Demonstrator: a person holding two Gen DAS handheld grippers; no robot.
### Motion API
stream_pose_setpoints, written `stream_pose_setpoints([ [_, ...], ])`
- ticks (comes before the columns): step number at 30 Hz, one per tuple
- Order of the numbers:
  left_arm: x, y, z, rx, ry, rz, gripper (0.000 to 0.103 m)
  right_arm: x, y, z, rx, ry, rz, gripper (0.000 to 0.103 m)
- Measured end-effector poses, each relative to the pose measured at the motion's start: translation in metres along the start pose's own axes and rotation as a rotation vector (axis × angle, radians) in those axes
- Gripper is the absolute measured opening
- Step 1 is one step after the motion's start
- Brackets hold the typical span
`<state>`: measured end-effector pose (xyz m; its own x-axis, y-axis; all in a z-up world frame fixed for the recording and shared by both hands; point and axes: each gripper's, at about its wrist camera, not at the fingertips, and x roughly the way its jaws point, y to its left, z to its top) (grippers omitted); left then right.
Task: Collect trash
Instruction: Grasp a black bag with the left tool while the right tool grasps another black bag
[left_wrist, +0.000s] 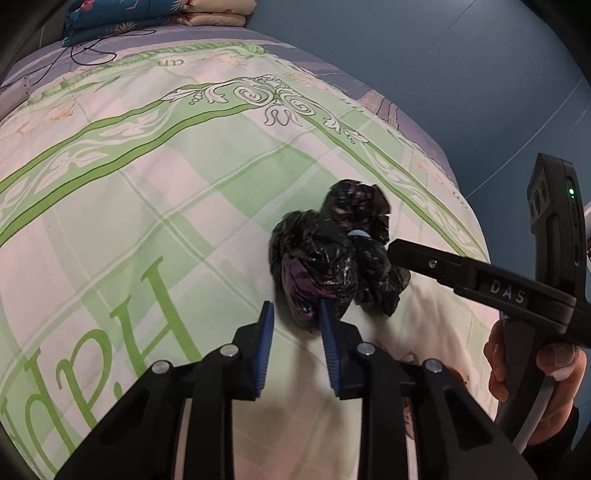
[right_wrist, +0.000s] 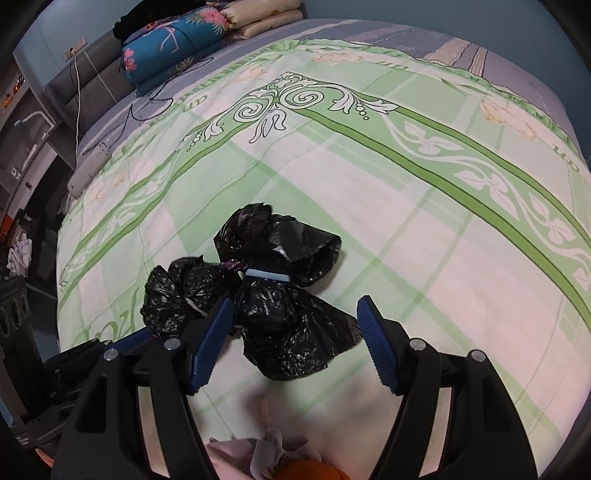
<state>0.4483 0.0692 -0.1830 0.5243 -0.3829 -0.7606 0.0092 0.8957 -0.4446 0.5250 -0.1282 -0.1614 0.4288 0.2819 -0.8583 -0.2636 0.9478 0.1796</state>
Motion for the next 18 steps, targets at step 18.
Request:
stream_pose_setpoints([
  [18, 0.015, 0.03, 0.01, -0.084, 0.027, -0.014, 0.002, 0.033, -0.001, 0.003, -0.012, 0.058, -0.057, 0.026],
])
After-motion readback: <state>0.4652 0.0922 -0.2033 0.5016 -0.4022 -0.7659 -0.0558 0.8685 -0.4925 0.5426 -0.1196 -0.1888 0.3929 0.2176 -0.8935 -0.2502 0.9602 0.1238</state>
